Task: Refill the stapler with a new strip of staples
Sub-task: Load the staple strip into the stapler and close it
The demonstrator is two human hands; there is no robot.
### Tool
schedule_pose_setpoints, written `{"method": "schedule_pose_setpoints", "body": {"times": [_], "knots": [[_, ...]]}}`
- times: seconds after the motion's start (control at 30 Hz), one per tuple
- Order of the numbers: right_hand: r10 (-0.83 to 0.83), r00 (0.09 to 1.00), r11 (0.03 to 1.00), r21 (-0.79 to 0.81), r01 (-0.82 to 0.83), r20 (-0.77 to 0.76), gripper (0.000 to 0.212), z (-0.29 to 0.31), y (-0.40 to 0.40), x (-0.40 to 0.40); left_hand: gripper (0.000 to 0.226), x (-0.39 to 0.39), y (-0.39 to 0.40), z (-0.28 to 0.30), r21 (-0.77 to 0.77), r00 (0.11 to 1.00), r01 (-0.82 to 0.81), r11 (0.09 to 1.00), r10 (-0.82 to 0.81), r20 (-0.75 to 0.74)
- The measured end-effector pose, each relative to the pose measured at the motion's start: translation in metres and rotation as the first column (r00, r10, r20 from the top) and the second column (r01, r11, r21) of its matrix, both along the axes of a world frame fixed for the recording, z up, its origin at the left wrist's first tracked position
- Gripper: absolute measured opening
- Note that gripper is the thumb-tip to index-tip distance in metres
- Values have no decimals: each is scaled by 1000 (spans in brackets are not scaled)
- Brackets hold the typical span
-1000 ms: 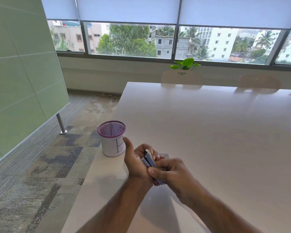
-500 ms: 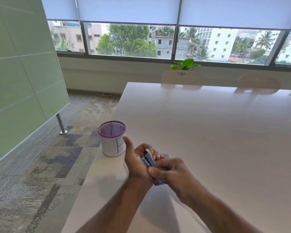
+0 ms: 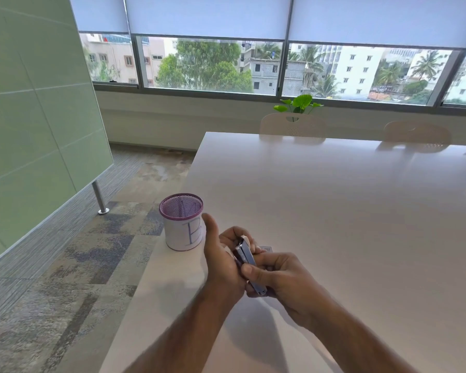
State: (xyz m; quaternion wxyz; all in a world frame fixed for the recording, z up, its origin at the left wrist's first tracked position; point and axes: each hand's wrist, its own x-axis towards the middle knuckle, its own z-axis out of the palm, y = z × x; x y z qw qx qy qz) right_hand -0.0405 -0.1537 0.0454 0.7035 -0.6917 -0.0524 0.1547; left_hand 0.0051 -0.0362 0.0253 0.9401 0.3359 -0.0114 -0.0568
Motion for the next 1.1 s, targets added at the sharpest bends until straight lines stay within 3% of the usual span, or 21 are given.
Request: {"method": "schedule_pose_setpoints", "body": {"times": [0.17,0.27,0.37,0.47,0.53,0.67,0.73,0.9,1.03,1.1], "knots": [[-40,999,999,-9,40,5,32,6,-3,-1,80,5,4,-5,275,995,-81,958,61,78],[-53,999,999,13,53,-3,34,7,-3,-2,75,9,7,-8,483,969,-210,850,115,219],[-49,999,999,-3,49,9,35,7,-2,-4,67,13,10,-7,567,949,-279,775,131,287],[-123,983,976,-163,146,139,36,3,0,-5,64,16,9,-9,635,941,-304,710,120,316],[-149,953,933,-281,224,264,26,0,0,-5,67,16,9,-11,701,943,-298,648,83,324],[-139,882,782,-496,377,451,18,-7,-2,-2,69,17,9,-14,819,950,-259,512,-18,312],[-135,851,716,-544,438,508,21,-10,-5,0,68,16,10,-16,861,935,-303,408,-46,351],[-73,842,573,-669,474,534,33,-17,-11,6,56,18,20,-20,863,862,-505,5,-41,505],[-35,869,457,-765,453,493,39,-21,-12,10,25,25,29,-24,832,853,-517,-200,-45,519],[-27,879,416,-794,444,477,41,-23,-11,10,24,28,31,-29,830,871,-486,-275,-78,484]]}}
